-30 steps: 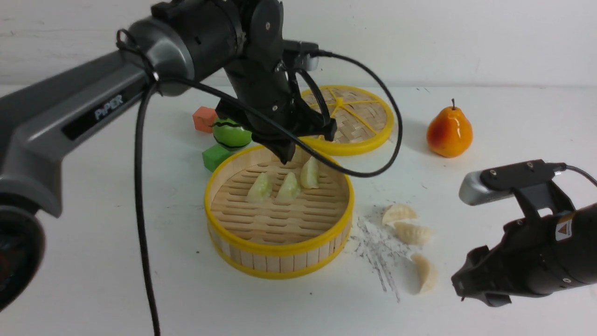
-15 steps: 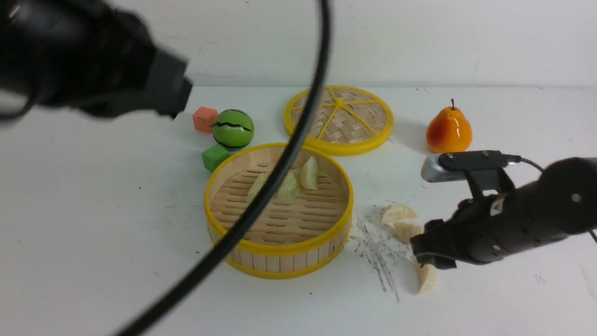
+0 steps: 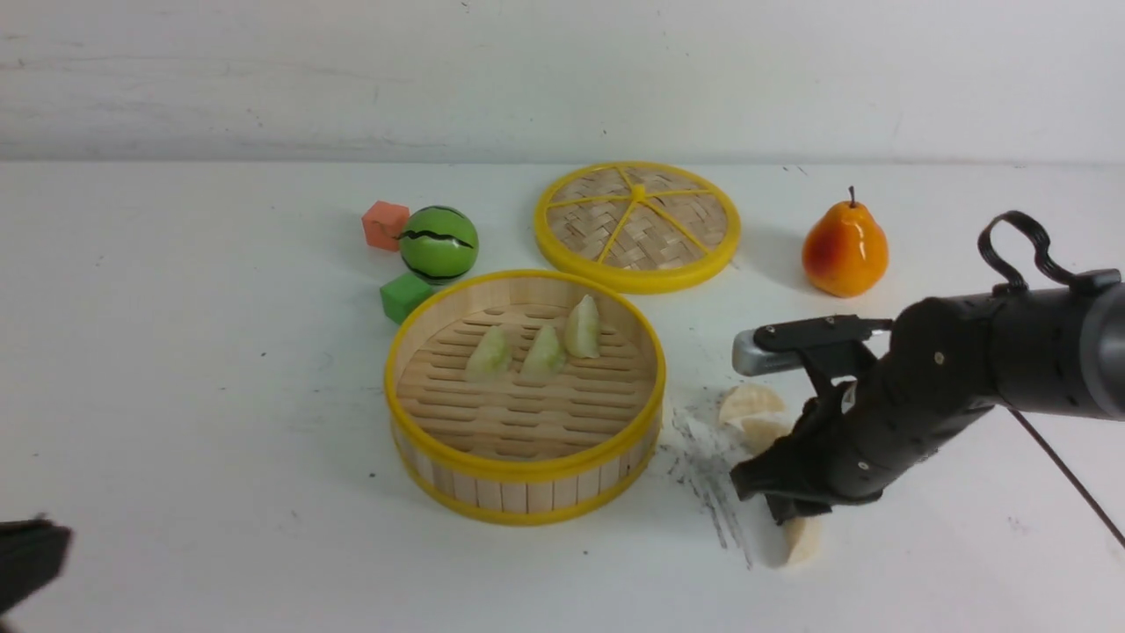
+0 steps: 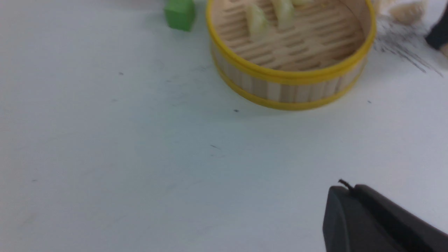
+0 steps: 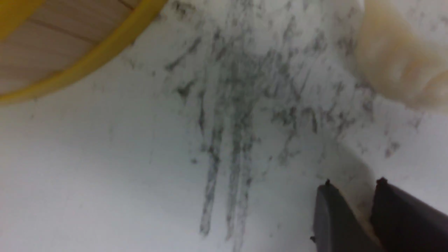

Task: Put the dumplings into the steamer on the white table.
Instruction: 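Reach for and grasp a dumpling lying on the table beside the steamer, then place the dumpling in the bamboo steamer basket with the right gripper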

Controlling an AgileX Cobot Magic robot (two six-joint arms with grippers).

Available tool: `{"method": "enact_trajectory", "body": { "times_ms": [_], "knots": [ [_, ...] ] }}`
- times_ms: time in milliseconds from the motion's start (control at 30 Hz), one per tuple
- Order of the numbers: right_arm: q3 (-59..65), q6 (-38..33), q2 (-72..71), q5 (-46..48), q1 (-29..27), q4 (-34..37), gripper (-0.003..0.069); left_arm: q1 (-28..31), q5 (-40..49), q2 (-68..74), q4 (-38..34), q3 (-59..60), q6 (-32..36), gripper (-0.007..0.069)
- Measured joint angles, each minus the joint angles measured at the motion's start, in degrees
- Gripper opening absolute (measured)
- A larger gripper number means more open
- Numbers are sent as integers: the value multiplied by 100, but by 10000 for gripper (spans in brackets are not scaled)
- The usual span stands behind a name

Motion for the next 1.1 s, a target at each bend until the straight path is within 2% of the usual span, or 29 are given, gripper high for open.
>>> {"method": "enact_trajectory", "body": {
  "times_ms": [167,300,400,600,867,1000,1033,1067,1100],
  "knots": [
    [-542,-15,-296,1155,83,5,135,0,1,-1192,705,619,-1074,-14],
    [-1479,-52,-552,1657,448,5,135,0,-655,-1685,797,1379,-1752,-14],
    [-2334,-58,-427,1675,933,30,135,0,-1211,-1741,969,1798,-1828,-14],
    [-3587,-64,675,1230,1595,88,135,0,-1455,-1741,1096,1893,-1823,-14],
    [-4142,25,1996,801,1760,84,139,0,-1337,-1741,1113,1893,-1823,-14],
    [-4162,72,2063,724,1765,84,202,0,-1337,-1741,1117,1893,-1823,-13],
    [-4162,72,2063,707,1767,84,227,0,-1337,-1741,1117,1893,-1823,-13],
    [-4167,72,2052,687,1767,4,295,0,-1337,-1741,1117,1893,-1823,-13],
    [-4167,72,2052,687,1767,4,295,0,-1337,-1741,1117,1893,-1823,-13]
  ]
}}
